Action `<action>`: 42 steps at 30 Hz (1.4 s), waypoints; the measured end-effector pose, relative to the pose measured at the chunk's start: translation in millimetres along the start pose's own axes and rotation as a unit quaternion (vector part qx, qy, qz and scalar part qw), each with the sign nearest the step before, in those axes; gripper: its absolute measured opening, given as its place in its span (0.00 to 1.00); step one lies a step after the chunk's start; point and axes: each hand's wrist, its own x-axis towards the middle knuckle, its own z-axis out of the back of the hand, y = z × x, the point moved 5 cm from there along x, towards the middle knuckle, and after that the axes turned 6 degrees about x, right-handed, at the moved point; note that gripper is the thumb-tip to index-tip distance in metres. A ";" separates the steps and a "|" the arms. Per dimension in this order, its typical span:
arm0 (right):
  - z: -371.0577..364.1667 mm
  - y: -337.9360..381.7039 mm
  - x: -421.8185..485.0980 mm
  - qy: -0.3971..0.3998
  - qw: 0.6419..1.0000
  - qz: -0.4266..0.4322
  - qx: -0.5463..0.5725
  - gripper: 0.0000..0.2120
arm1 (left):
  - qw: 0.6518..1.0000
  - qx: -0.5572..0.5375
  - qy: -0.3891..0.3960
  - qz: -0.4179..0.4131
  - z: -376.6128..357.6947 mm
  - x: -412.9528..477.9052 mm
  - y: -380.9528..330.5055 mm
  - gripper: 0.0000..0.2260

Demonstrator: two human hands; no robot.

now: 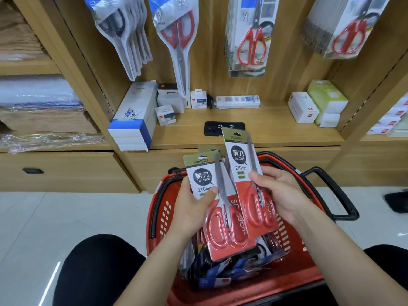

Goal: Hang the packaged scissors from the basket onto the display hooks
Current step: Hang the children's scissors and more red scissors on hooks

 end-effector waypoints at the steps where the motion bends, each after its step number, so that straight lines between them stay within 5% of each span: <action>1: 1.2 -1.6 1.1 -0.007 1.000 0.003 -0.006 0.17 | 1.000 0.003 0.003 -0.005 -1.6 -1.1 0.6 0.16; 11: 2.8 -37.8 -1.0 -0.113 0.993 0.031 -0.013 0.17 | 0.999 0.038 0.014 -0.016 -8.9 -6.4 20.0 0.23; 17: 13.4 -31.4 -0.8 -0.128 0.991 0.049 -0.008 0.10 | 1.000 0.022 0.008 0.011 -5.4 -4.8 33.2 0.17; 25: 0.3 -31.5 -2.9 -0.077 0.961 0.092 -0.248 0.04 | 1.000 0.023 -0.004 0.009 -2.3 -4.4 36.1 0.18; 28: -19.1 -42.0 -4.9 0.048 0.924 0.019 -0.378 0.31 | 0.999 0.046 -0.009 0.004 -2.3 -6.1 41.0 0.19; 31: -28.6 -57.8 -4.4 0.076 0.883 0.000 -0.463 0.46 | 0.999 0.052 -0.013 0.001 -6.8 -6.9 45.4 0.21; 37: -3.4 -54.9 -4.5 0.058 0.988 -0.065 -0.128 0.30 | 0.999 0.037 -0.009 0.017 -0.4 -4.1 51.7 0.19; 39: 7.8 -53.4 -2.7 0.037 0.995 -0.070 -0.055 0.17 | 0.999 0.040 -0.009 0.022 0.8 -2.9 53.7 0.19; 42: 16.2 -53.1 -4.3 0.025 0.997 -0.065 -0.038 0.11 | 0.999 0.038 -0.006 0.029 -1.7 -2.0 55.2 0.17</action>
